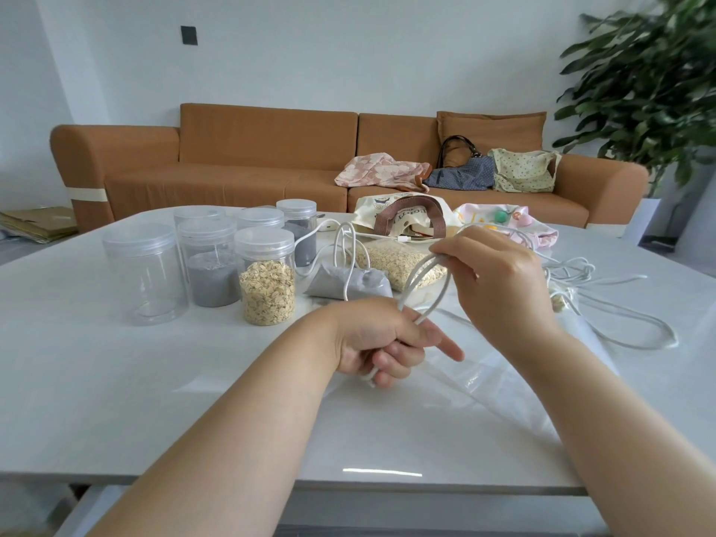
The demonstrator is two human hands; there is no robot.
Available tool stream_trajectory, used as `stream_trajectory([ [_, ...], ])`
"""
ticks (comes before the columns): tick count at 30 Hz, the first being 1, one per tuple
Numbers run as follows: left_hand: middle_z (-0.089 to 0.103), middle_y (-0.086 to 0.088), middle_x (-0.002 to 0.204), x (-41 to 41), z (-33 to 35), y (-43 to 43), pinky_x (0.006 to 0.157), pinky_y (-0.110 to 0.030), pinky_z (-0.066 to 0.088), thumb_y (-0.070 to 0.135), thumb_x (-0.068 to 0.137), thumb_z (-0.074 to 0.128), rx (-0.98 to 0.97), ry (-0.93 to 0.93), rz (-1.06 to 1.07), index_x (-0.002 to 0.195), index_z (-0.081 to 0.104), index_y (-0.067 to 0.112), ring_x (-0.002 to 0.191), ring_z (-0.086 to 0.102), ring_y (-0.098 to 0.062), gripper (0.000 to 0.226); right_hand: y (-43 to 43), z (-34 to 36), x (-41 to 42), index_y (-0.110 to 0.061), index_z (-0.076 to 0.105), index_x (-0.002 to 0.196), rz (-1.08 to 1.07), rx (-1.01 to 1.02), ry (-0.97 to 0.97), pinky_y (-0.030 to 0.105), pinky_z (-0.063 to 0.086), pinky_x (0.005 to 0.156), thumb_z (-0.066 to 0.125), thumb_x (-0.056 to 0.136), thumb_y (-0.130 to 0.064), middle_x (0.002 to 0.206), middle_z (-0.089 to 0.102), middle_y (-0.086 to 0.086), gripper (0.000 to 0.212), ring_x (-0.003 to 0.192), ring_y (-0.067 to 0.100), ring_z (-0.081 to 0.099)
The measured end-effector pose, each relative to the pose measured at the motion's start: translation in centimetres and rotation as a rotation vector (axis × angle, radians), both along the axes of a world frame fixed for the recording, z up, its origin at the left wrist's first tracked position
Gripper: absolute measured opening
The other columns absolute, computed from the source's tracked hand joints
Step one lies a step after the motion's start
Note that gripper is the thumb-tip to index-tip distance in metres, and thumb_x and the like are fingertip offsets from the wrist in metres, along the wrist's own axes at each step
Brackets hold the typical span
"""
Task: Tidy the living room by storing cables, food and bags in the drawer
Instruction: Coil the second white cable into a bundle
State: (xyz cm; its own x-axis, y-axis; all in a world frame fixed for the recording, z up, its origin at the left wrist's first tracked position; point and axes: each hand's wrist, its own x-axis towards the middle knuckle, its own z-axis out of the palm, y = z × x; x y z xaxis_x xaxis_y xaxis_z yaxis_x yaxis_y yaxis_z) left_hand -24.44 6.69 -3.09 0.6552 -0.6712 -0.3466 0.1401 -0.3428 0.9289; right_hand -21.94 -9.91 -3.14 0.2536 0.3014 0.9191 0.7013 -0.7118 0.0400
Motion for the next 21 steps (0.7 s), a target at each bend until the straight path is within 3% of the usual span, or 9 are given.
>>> stream_trajectory([
  [2, 0.022, 0.011, 0.04, 0.1, 0.0, 0.1, 0.036, -0.013, 0.021, 0.02, 0.102, 0.036, 0.026, -0.012, 0.003, 0.099, 0.063, 0.011, 0.031, 0.019, -0.001, 0.028, -0.1, 0.0, 0.0, -0.007, 0.071, 0.08, 0.001, 0.055, 0.106, 0.037, 0.049, 0.054, 0.057, 0.084, -0.018, 0.07, 0.064, 0.004, 0.019, 0.061, 0.026, 0.058],
  [5, 0.021, 0.011, 0.038, 0.2, -0.1, 0.2, 0.036, -0.014, 0.019, 0.023, 0.102, 0.034, -0.026, -0.001, 0.036, 0.087, 0.061, 0.01, 0.03, 0.018, 0.0, 0.034, -0.5, 0.3, 0.2, -0.018, 0.071, 0.071, -0.005, 0.245, 0.436, 0.031, 0.047, 0.06, 0.071, 0.077, -0.022, 0.063, 0.064, 0.0, 0.008, 0.059, 0.013, 0.055],
  [7, 0.022, 0.011, 0.036, 0.4, -0.1, 0.4, 0.037, -0.013, 0.019, 0.03, 0.097, 0.037, -0.135, 0.053, 0.067, 0.068, 0.057, 0.013, 0.028, 0.019, 0.0, 0.039, -1.1, 0.4, 0.5, -0.023, 0.064, 0.06, 0.017, 0.36, 0.606, 0.018, 0.036, 0.052, 0.077, 0.074, -0.022, 0.053, 0.054, -0.001, 0.019, 0.049, 0.006, 0.043],
  [10, 0.023, 0.009, 0.035, 0.7, 0.1, 0.9, 0.037, -0.012, 0.02, 0.039, 0.083, 0.042, -0.362, 0.163, 0.102, 0.048, 0.05, 0.016, 0.027, 0.022, -0.001, 0.043, -2.1, 0.8, 0.8, -0.016, 0.06, 0.056, 0.007, 0.476, 0.742, 0.018, 0.025, 0.044, 0.076, 0.075, -0.027, 0.051, 0.041, 0.003, 0.027, 0.044, 0.007, 0.03],
  [13, 0.025, 0.008, 0.034, 0.9, 0.2, 1.2, 0.035, -0.011, 0.022, 0.039, 0.083, 0.041, -0.496, 0.225, 0.156, 0.046, 0.048, 0.016, 0.026, 0.023, -0.001, 0.044, -2.7, 0.7, 1.1, -0.016, 0.063, 0.06, 0.023, 0.548, 0.794, 0.022, 0.029, 0.05, 0.074, 0.079, -0.022, 0.053, 0.045, 0.003, 0.022, 0.046, 0.008, 0.033],
  [17, 0.027, 0.007, 0.032, 1.0, 0.4, 1.4, 0.034, -0.011, 0.022, 0.039, 0.085, 0.04, -0.625, 0.303, 0.21, 0.047, 0.05, 0.014, 0.029, 0.01, -0.005, 0.047, -2.8, 0.4, 1.5, -0.014, 0.066, 0.073, -0.098, 0.451, 0.776, 0.018, 0.032, 0.049, 0.067, 0.085, -0.013, 0.063, 0.054, 0.008, 0.012, 0.049, 0.008, 0.04],
  [21, 0.023, 0.007, 0.033, 1.2, 0.2, 1.2, 0.035, -0.009, 0.021, 0.043, 0.094, 0.036, -0.529, 0.258, 0.316, 0.055, 0.052, 0.012, 0.024, 0.02, -0.003, 0.052, -2.9, 0.3, 1.4, -0.01, 0.067, 0.072, -0.196, 0.518, 0.684, 0.022, 0.032, 0.052, 0.067, 0.084, -0.017, 0.062, 0.056, 0.006, 0.014, 0.056, 0.015, 0.043],
])
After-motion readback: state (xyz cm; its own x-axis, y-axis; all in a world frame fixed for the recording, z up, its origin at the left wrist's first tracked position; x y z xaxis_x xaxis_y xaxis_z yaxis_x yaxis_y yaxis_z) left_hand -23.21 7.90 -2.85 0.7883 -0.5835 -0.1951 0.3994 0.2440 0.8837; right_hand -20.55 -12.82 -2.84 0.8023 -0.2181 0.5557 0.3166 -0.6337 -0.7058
